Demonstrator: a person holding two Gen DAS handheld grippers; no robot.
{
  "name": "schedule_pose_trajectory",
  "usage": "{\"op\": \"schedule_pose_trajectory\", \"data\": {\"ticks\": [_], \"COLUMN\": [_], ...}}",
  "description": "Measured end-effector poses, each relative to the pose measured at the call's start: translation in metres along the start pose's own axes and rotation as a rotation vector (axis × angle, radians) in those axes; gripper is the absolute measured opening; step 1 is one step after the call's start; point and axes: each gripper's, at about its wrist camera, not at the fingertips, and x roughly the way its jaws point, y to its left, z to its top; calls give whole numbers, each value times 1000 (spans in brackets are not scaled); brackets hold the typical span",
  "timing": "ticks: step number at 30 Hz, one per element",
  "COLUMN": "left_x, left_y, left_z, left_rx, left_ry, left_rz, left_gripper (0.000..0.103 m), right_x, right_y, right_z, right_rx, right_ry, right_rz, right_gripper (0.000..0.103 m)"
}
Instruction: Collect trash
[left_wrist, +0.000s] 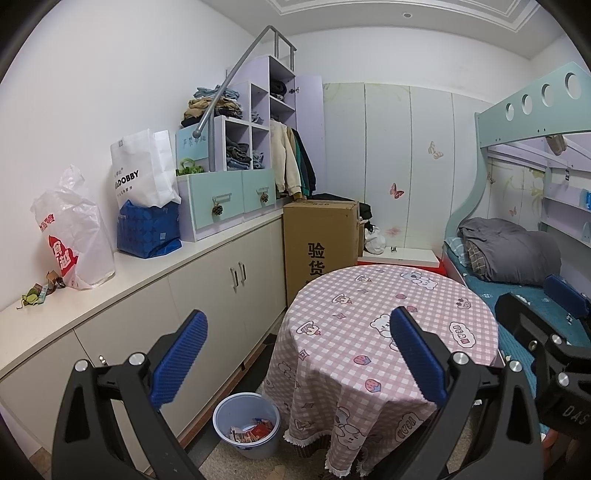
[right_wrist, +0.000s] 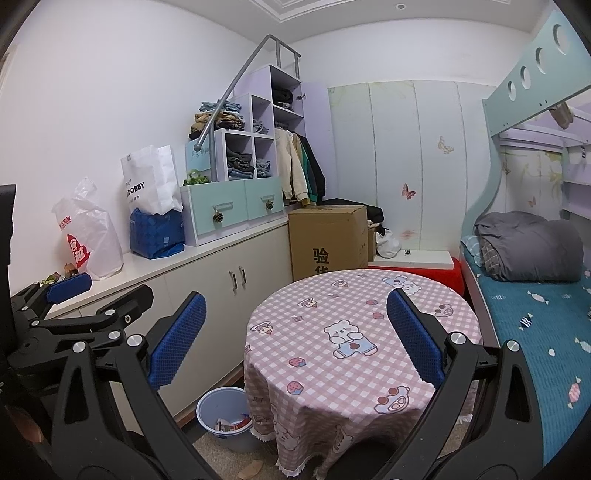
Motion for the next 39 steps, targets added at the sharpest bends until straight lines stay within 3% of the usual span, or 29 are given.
{"op": "schedule_pose_trajectory", "data": {"ticks": [39], "left_x": [2], "left_y": [1], "left_z": [-2], "left_rx": [-6], "left_ry": [7], "left_rz": [-2], "left_gripper": [97], "right_x": [4], "right_y": [-3], "right_z": [-3], "right_rx": [-8], "right_ry": [17], "right_rz": [6], "right_gripper": [96]}}
